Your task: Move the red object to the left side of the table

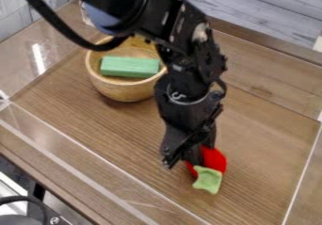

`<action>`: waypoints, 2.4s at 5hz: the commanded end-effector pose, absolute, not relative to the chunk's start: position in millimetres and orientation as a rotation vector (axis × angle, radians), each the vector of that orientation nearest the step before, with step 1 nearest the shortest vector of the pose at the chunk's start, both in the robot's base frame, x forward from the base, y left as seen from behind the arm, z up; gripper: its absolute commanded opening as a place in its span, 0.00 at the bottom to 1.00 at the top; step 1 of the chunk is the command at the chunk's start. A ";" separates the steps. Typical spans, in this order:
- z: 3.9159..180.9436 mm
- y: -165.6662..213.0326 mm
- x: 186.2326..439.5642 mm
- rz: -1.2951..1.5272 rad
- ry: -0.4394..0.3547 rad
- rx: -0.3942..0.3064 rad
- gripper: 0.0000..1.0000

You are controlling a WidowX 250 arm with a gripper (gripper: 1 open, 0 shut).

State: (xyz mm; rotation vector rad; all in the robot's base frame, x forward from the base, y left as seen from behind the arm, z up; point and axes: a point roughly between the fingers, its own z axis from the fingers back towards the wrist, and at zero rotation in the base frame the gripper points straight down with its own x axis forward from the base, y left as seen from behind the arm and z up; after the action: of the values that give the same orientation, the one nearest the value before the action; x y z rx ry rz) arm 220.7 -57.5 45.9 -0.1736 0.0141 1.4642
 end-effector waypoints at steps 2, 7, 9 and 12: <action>109.3 -53.3 240.1 1.351 0.011 -0.301 0.00; 154.5 12.3 197.8 1.494 -0.013 -0.302 0.00; 152.6 27.1 188.4 1.414 -0.005 -0.277 0.00; 137.5 16.3 181.5 1.194 0.024 -0.243 0.00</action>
State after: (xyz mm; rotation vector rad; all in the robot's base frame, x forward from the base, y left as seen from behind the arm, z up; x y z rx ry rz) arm 179.1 14.0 133.6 -0.2400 0.0423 1.1928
